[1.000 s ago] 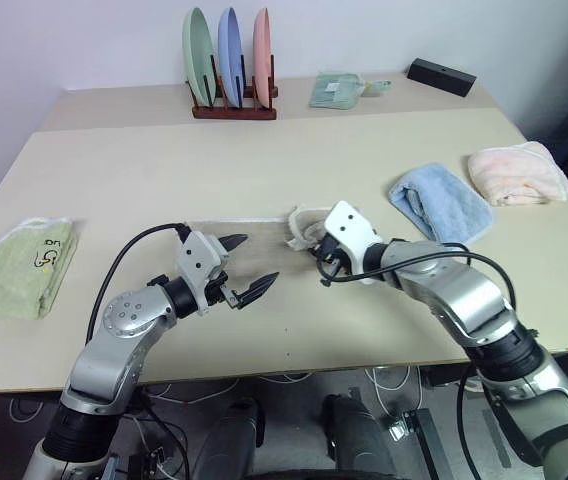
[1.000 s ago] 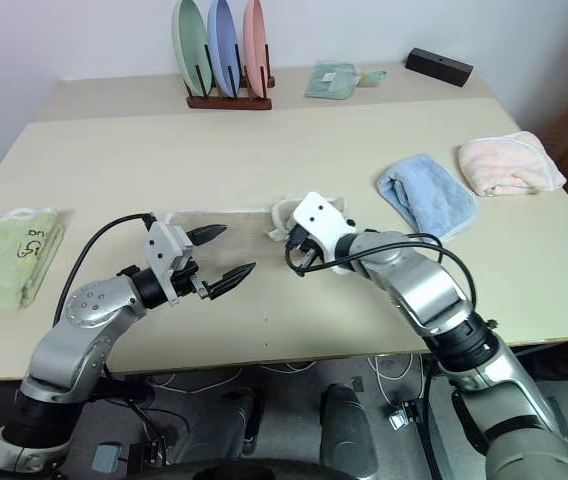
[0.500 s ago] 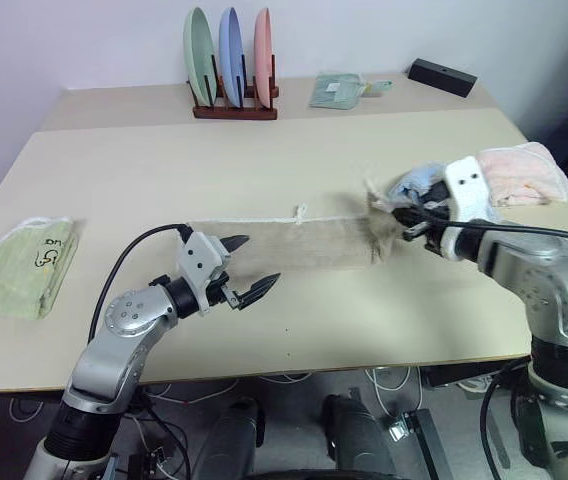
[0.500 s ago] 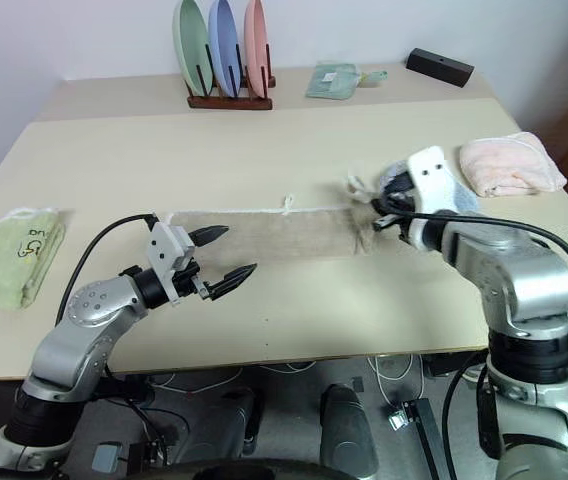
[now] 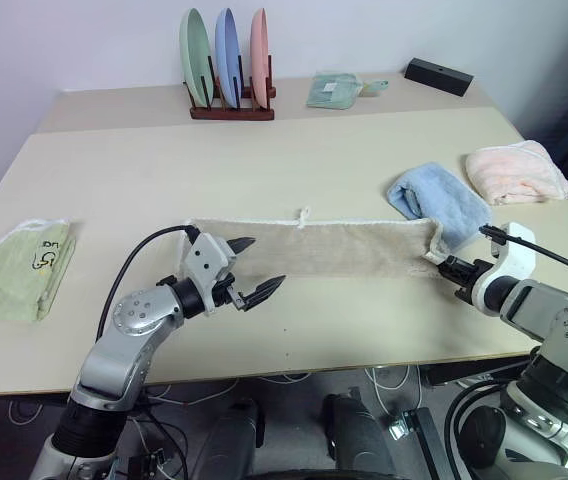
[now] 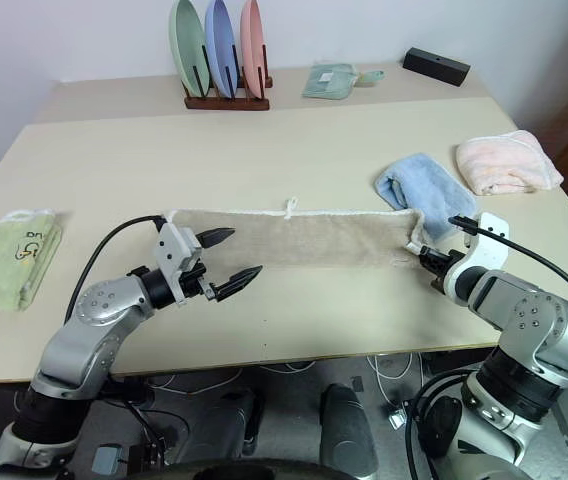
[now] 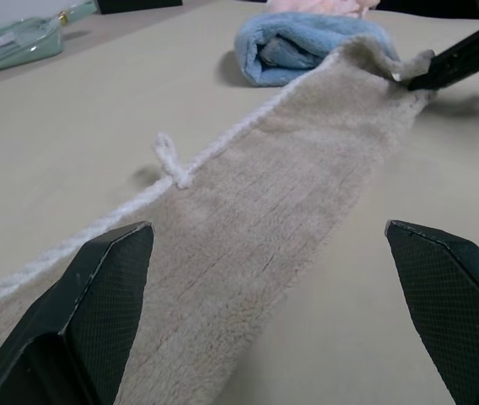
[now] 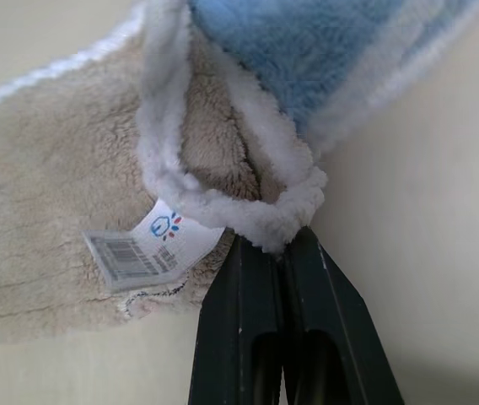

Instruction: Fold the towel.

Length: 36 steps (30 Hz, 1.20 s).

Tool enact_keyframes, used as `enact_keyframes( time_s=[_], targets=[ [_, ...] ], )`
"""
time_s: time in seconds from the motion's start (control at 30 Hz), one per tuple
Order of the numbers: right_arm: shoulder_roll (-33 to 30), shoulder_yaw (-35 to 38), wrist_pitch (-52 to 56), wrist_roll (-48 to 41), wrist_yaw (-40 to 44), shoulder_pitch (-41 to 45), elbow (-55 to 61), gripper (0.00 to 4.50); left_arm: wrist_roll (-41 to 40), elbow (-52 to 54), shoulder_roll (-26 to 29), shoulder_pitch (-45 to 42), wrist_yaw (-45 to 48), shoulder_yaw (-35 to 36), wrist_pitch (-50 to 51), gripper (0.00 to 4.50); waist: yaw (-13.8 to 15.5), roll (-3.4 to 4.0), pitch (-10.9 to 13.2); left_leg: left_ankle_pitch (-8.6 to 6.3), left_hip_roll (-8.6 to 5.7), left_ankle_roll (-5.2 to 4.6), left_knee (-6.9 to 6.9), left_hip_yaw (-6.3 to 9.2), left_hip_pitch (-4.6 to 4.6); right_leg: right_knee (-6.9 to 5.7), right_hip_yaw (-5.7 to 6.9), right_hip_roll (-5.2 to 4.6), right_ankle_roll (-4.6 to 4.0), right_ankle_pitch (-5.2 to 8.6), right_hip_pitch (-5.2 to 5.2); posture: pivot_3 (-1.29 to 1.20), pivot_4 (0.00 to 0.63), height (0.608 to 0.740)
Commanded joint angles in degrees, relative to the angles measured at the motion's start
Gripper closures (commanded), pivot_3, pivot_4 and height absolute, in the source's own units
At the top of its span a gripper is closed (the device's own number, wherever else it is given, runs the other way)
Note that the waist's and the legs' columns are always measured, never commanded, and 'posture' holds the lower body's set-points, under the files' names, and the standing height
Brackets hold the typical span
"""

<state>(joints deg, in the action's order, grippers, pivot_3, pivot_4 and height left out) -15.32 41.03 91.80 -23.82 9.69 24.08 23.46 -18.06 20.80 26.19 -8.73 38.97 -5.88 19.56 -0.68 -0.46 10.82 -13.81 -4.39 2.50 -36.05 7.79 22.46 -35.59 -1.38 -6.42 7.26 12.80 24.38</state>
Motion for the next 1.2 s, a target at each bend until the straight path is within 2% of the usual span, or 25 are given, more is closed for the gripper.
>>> enact_keyframes(
  time_s=[0.03,0.23,0.47,0.57,0.73,0.83,1.0,1.13,1.2],
  targets=[
    [1.5,1.3,-0.5,-1.0,0.7,0.5,4.4,3.62,0.1,0.7,-0.3,-0.6,0.2,-0.1,-1.1,0.0,0.0,0.0,0.0,0.0,0.0,0.0,0.0,0.0,0.0,0.0,0.0,0.0,0.0,0.0,0.0,0.0,0.15,0.74],
    [3.8,2.7,-0.4,0.7,-0.9,0.4,7.5,1.04,0.4,0.6,-0.8,-0.2,0.2,-0.7,-1.3,0.0,0.0,0.0,0.0,0.0,0.0,0.0,0.0,0.0,0.0,0.0,0.0,0.0,0.0,0.0,0.0,0.0,0.15,0.74],
    [12.3,6.3,0.7,2.2,-4.4,1.0,11.7,1.04,0.5,0.3,-1.5,-0.2,0.5,-1.5,-1.5,0.0,-0.1,0.02,0.0,0.0,0.0,0.0,0.01,0.01,-0.01,0.0,0.0,0.0,0.0,0.0,0.0,0.0,0.15,0.74],
    [16.9,10.0,-2.6,3.5,-7.2,5.0,9.0,1.04,0.6,-0.2,-2.0,-0.6,0.5,-1.8,-1.6,0.0,-0.2,0.05,0.0,0.0,0.0,0.0,0.0,0.01,-0.02,-0.01,0.0,0.0,0.0,0.0,0.0,0.0,0.15,0.74],
    [18.7,13.0,-7.8,4.4,-10.0,7.0,6.5,1.04,0.7,-0.3,-2.3,-1.0,0.5,-2.0,-1.7,0.0,0.0,0.05,0.0,0.0,0.0,0.0,0.05,0.02,-0.03,-0.01,0.01,0.01,0.0,0.0,0.01,0.0,0.15,0.74],
    [17.4,10.5,-9.5,3.2,-9.0,6.5,8.0,1.85,0.6,-0.2,-2.2,-0.8,0.6,-1.8,-1.6,0.0,-0.2,0.07,0.0,0.0,0.0,0.0,0.05,0.01,-0.03,-0.01,0.0,0.0,0.0,0.0,0.02,0.0,0.15,0.74],
    [13.8,2.3,-12.3,3.3,-7.8,3.5,11.1,4.35,0.6,0.3,-2.2,-0.2,0.5,-2.1,-1.5,0.0,-0.4,0.08,0.0,0.0,0.0,0.0,0.07,0.01,-0.04,-0.04,0.0,0.01,-0.01,0.0,0.04,0.0,0.15,0.74],
    [8.5,-8.2,-15.7,3.3,-5.2,1.0,14.0,4.44,0.5,0.3,-2.2,-0.2,0.7,-2.1,-1.4,0.0,-0.4,0.09,0.0,0.0,0.0,0.0,0.07,0.01,-0.03,-0.03,0.0,0.01,-0.01,0.0,0.04,0.0,0.15,0.74],
    [0.5,-19.8,-19.9,4.0,-0.4,0.8,15.2,4.44,0.5,0.0,-2.0,-0.4,0.8,-2.0,-1.4,0.0,-0.4,0.11,0.0,0.0,0.01,0.0,0.07,0.01,-0.03,-0.02,0.0,0.02,-0.01,0.0,0.04,0.0,0.15,0.74]
  ],
)
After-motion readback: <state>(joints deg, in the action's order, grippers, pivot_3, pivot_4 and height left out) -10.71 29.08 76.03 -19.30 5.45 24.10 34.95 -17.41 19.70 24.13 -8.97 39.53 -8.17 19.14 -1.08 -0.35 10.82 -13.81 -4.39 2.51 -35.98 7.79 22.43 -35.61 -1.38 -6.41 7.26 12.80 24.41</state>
